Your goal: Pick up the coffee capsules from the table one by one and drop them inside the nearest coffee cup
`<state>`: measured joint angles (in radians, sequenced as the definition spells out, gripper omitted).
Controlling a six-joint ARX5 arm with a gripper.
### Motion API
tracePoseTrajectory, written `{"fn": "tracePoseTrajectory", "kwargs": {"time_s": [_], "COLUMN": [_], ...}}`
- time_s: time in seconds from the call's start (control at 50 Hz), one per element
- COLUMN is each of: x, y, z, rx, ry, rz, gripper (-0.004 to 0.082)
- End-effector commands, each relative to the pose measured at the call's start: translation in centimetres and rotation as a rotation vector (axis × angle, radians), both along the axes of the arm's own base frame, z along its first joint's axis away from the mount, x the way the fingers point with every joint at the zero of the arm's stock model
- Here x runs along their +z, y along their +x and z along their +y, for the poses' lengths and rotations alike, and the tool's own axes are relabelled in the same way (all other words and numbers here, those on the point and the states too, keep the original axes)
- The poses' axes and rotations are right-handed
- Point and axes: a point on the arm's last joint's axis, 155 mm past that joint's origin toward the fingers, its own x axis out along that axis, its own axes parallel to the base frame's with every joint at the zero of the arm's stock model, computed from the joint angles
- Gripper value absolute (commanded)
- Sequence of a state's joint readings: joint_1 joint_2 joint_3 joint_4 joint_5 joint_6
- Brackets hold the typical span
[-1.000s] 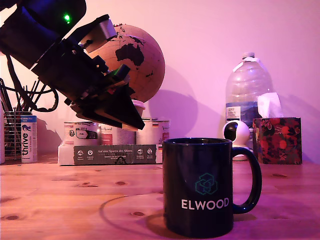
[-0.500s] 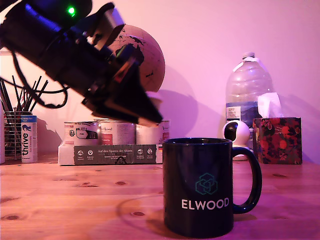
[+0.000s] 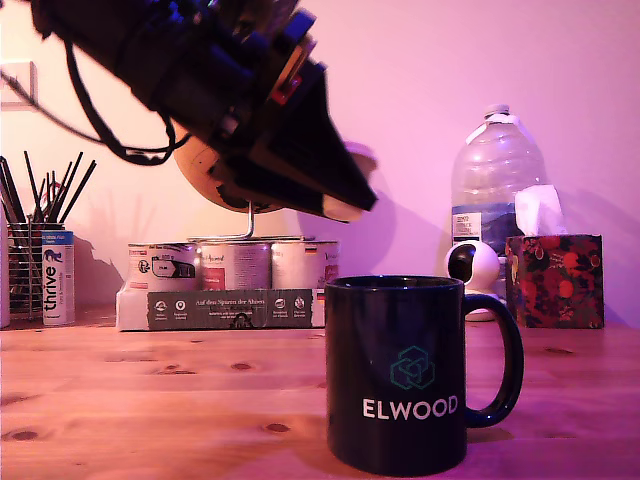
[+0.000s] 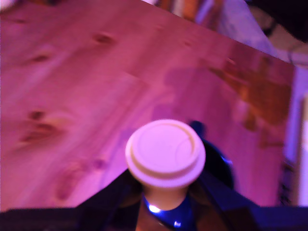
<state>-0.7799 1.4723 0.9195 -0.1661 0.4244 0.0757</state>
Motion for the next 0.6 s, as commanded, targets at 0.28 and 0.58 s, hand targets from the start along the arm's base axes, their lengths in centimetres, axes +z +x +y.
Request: {"fn": "tracePoseTrajectory", "kwargs": {"time_s": [0.28,0.58], "x": [-0.2,-1.7], "y": [-1.2,-1.8], "z": [-0.4,-1.1], "rx": [-0.049,-0.075], "ry": [0.082,0.163], "rz": [-0.108,-0.109], "gripper": [0.0181,0.0181]}}
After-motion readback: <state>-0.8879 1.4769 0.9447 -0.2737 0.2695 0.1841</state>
